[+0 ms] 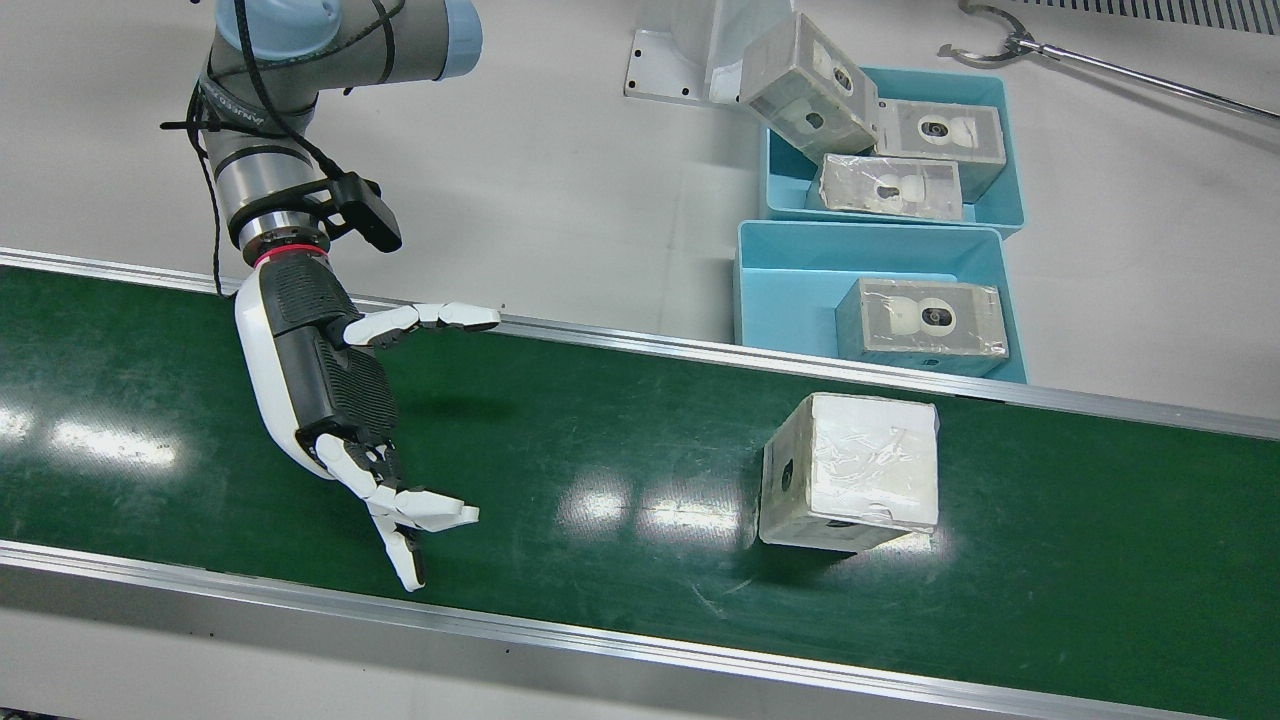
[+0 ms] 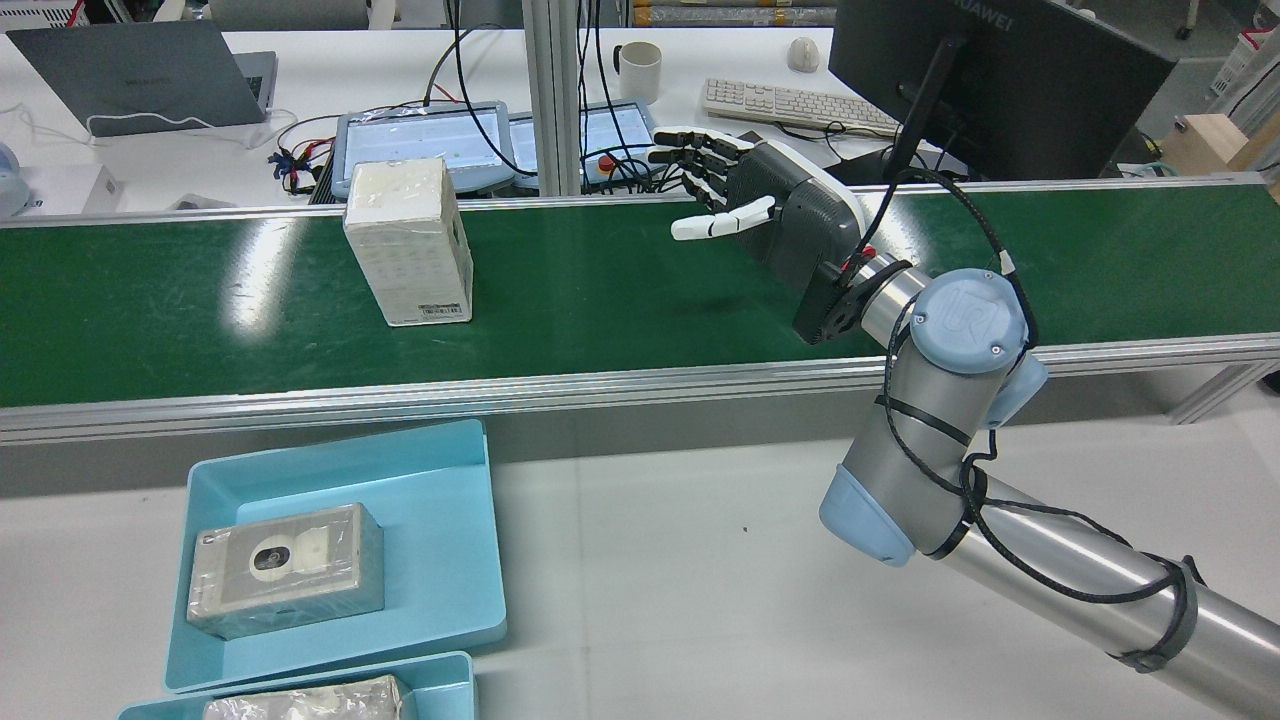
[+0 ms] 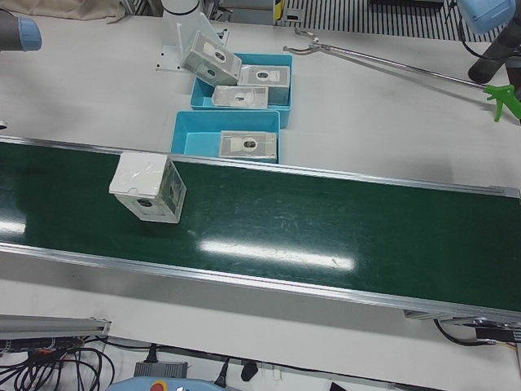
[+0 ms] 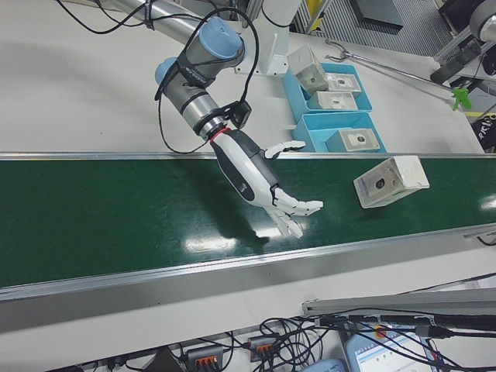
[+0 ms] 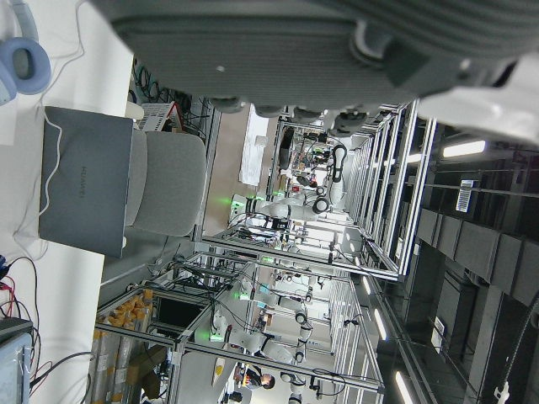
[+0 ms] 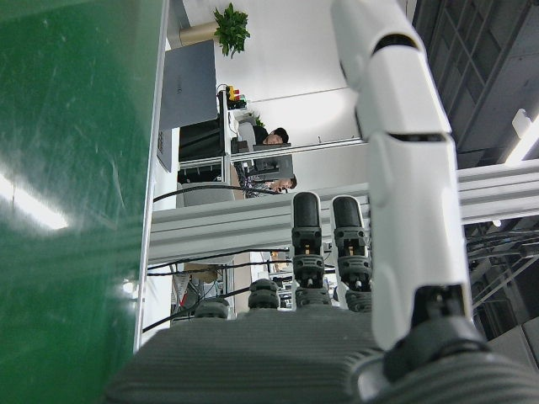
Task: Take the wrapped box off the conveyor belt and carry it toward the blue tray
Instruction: 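Hold the right hand still on the belt as the white box approaches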
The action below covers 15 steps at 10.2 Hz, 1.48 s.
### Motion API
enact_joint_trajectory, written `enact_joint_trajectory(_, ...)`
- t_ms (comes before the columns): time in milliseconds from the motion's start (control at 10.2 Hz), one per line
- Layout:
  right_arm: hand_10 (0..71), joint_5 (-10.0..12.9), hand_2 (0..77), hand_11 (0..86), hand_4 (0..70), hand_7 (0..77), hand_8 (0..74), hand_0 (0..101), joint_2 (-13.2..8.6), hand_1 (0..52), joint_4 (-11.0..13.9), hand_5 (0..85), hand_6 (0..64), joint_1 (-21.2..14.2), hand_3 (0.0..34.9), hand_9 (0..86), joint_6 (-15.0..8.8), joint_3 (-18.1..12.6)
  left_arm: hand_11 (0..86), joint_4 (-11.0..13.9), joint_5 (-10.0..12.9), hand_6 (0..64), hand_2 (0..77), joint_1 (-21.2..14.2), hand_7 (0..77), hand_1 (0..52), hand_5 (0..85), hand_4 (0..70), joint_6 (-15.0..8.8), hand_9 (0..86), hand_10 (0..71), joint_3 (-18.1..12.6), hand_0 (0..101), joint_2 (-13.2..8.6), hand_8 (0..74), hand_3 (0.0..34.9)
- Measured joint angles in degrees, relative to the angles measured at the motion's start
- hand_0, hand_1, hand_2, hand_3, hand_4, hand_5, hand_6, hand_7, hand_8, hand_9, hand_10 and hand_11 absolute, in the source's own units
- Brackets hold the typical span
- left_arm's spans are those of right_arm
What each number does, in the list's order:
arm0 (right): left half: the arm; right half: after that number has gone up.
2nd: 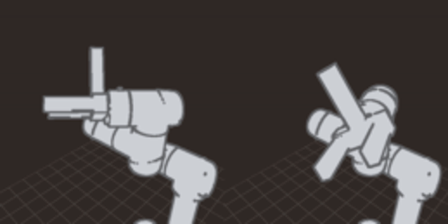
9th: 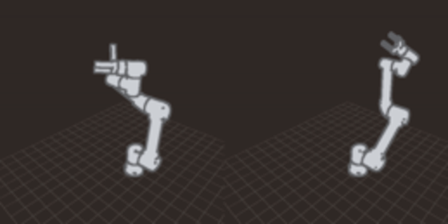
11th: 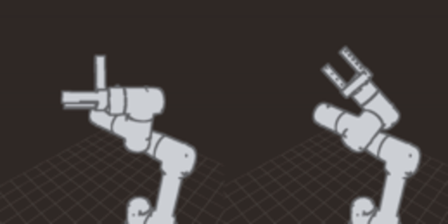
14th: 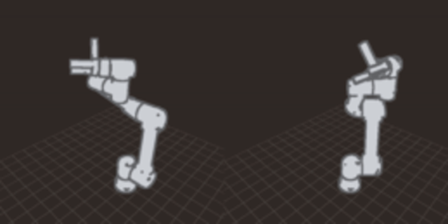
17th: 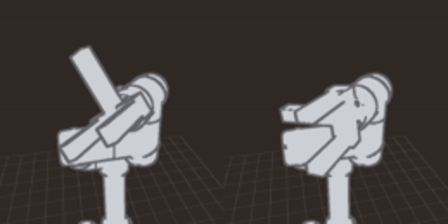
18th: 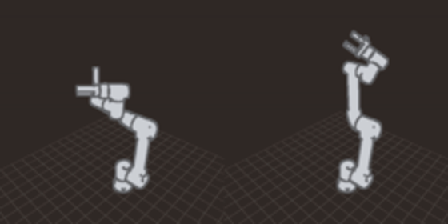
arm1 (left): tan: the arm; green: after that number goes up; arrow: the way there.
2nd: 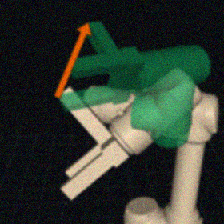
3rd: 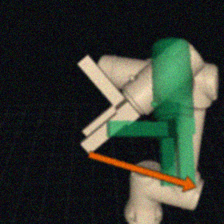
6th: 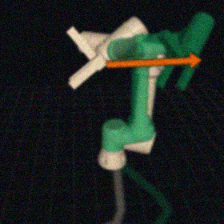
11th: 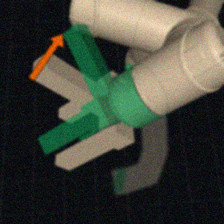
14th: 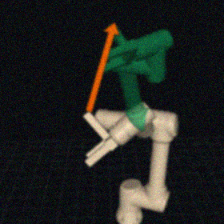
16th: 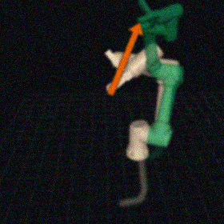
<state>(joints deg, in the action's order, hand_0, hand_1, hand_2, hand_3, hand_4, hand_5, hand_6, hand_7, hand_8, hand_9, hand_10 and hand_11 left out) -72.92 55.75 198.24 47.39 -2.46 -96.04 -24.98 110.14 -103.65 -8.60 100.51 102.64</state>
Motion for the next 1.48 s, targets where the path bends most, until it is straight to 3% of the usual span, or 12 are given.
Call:
enact_joint_trajectory(197, 0.0, 0.0, 19.1, 1.6, 16.9, 27.3, 1.1, 51, -0.1, 20.2, 0.0, 21.8, 9.8, -0.2, 7.8, 7.1, 0.3, -0.2, 0.0, 0.0, 0.0, 0.0, 1.1, 0.0, 0.5, 0.0, 1.1, 0.0, 0.0, 0.0, 0.5, 0.0, 0, 0.0, 0.5, 0.0)
enact_joint_trajectory(295, 0.0, 0.0, 20.7, 1.6, 17.5, 27.3, 1.1, 51, 0.7, 20.2, -0.1, 21.8, 7.1, -0.1, 8.9, 7.1, 0.4, -0.7, 0.0, 0.0, 0.0, 0.0, 1.1, 0.0, 0.5, 0.0, 1.1, 0.0, 0.0, 0.0, 0.5, 0.0, 0, 0.0, 0.5, 0.0)
enact_joint_trajectory(689, 0.0, 0.0, 19.1, 1.6, 14.2, 22.9, 1.1, 51, 2.7, 20.2, -0.2, 20.2, 6.5, 0.1, 6.0, 6.0, 0.6, -1.3, 0.5, 0.0, 0.0, 0.0, 1.1, 0.0, 0.5, 0.0, 1.1, 0.0, 0.0, 0.0, 0.5, 0.0, 0, 0.0, 0.5, 0.0)
enact_joint_trajectory(1475, 0.0, 0.0, 19.1, 1.6, 15.3, 20.2, 1.1, 51, 2.9, 20.2, -0.4, 21.3, 7.1, 0.2, 3.0, 4.9, 0.6, -1.1, 0.0, 0.0, 0.0, 0.0, 1.1, 0.0, 0.5, 0.0, 1.1, 0.0, 0.0, 0.0, 0.5, 0.0, 0, 0.0, 0.5, 0.0)
